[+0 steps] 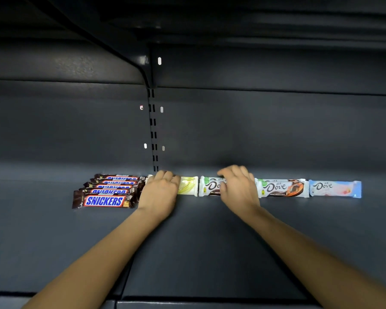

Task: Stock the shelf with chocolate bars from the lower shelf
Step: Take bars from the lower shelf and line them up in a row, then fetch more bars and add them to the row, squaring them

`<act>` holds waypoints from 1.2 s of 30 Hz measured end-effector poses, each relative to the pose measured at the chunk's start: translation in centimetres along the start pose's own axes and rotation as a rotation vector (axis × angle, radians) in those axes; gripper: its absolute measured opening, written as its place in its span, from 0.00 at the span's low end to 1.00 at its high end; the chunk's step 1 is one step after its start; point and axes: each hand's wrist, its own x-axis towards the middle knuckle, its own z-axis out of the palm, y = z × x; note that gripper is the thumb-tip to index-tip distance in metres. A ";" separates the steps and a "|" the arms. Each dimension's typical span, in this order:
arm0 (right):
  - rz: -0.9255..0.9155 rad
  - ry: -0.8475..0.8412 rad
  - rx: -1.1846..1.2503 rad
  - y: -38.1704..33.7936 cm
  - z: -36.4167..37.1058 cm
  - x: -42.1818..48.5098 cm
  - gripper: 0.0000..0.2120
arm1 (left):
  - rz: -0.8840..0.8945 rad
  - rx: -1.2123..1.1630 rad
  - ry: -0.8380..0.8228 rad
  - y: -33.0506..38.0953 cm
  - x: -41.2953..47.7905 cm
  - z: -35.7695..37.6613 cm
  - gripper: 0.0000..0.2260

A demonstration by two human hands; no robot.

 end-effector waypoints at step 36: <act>0.076 -0.280 0.090 14.9 -15.1 -11.1 0.07 | -0.018 -0.344 -0.076 27.7 -1.6 -6.4 0.14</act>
